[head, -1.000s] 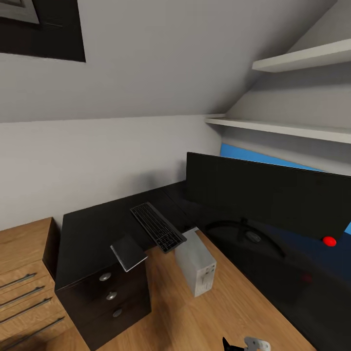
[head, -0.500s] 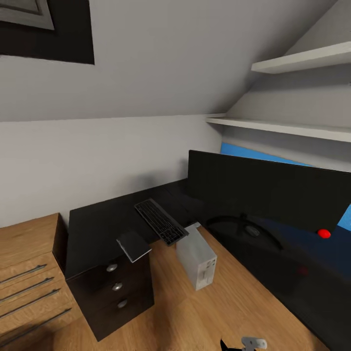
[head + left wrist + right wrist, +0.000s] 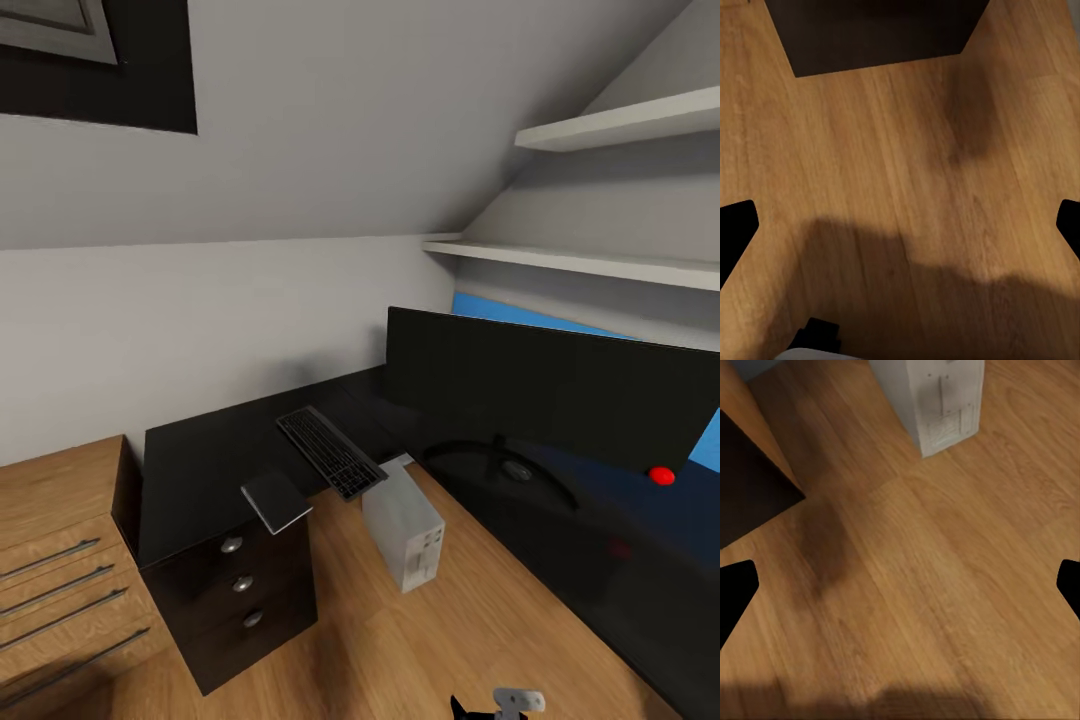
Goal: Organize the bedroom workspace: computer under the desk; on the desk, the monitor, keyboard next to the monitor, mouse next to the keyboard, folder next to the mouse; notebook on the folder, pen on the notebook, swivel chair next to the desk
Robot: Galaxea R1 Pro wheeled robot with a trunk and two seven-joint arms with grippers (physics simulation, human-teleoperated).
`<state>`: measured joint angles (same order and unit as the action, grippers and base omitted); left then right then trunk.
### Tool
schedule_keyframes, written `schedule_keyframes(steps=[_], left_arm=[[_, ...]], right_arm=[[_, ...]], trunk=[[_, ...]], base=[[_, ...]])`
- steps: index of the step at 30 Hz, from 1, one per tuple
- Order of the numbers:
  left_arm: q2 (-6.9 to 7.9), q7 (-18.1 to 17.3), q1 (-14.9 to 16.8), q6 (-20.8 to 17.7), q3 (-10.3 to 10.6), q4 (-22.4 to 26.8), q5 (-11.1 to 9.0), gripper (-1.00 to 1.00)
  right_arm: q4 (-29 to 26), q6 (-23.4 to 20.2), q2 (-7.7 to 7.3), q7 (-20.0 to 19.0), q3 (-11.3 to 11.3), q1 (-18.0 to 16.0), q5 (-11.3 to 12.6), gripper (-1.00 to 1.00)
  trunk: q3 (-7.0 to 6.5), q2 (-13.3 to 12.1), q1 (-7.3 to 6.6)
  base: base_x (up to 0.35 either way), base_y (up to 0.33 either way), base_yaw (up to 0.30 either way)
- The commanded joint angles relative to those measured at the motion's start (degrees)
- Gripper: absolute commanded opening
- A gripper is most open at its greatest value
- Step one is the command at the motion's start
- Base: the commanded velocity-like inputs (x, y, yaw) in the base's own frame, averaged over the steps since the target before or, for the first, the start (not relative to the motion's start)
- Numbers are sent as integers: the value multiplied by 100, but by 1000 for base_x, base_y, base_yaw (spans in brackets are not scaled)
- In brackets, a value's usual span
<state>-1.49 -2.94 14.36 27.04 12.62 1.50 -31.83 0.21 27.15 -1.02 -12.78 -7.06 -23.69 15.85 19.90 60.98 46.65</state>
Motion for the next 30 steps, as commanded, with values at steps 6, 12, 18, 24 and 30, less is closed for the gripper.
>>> schedule_keyframes(steps=[6, 12, 18, 24, 30], left_arm=[[-1, -31, 5, 20, 30, -9, -60, 100], [5, -31, 5, 20, 30, -9, -60, 100], [13, -31, 5, 20, 28, -9, -60, 100], [16, -31, 5, 20, 29, -9, -60, 100], [-17, -33, 5, 54, 47, 17, -49, 100]], right_arm=[[-363, -84, -38, -13, -42, -10, 59, 100], [-1631, -1190, -202, 65, -31, -13, 58, 100], [-3131, -2662, -421, 268, 12, -13, 68, 100], [-4753, -3887, -505, 714, 26, -13, 72, 100], [-5708, -4310, -516, 1308, 57, 4, 41, 100]], trunk=[[7, 4, 0], [7, 4, 0], [7, 4, 0], [7, 4, 0], [6, 4, 0]], base=[[-2, 1, 0], [0, 0, 0], [0, 0, 0], [0, 0, 0], [0, 0, 0]])
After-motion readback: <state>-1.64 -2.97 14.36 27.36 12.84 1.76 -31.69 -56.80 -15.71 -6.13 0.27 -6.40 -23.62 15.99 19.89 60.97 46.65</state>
